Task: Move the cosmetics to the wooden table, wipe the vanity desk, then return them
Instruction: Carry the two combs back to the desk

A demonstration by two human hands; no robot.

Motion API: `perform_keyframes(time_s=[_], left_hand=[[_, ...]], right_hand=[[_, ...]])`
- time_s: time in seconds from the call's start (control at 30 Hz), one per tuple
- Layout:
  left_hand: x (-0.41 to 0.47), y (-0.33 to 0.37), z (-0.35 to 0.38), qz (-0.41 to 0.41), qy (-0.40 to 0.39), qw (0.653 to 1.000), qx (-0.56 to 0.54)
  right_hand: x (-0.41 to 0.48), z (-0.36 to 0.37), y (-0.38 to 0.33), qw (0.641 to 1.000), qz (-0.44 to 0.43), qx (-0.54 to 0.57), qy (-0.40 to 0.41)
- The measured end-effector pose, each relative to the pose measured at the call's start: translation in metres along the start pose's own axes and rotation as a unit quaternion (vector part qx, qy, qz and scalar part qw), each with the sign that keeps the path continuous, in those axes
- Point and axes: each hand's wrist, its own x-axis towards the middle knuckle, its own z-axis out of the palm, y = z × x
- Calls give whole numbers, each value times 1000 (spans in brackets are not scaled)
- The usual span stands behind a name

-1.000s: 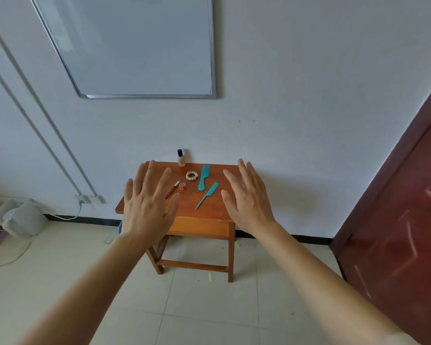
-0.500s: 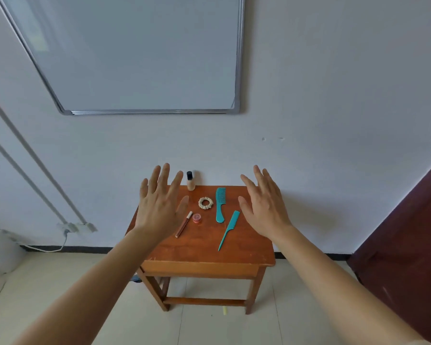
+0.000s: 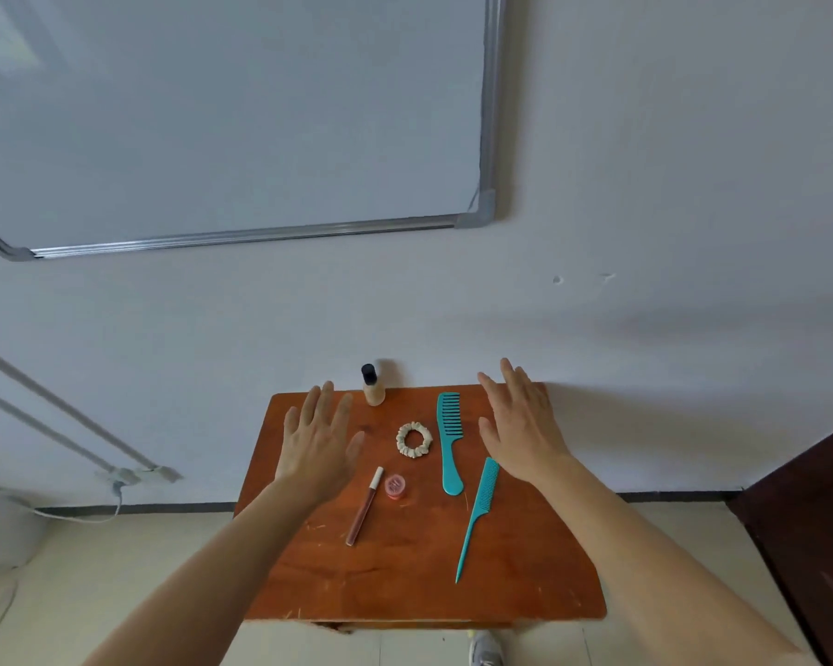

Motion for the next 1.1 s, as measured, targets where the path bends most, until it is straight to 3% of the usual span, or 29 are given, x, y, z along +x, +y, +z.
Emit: perform_keyframes(time_s=[0.27,0.57,0.67,0.8,1.1], left_hand=[[92,10,38,-2,-53,998,-27],[112,65,129,84,-176,975,-105],[113,83,146,74,-196,967,-143],[122,97,160,84,-181,977,-78],[139,100,155,12,-237,969,-63]], right_hand=[[79,51,23,995,23,15,-96],[4,115,20,955,145,48,-252],[-23,125,19,945,205,81,-242],[-32,131,14,933,284,124,-181],[-15,131,16,914,338,161,-156]])
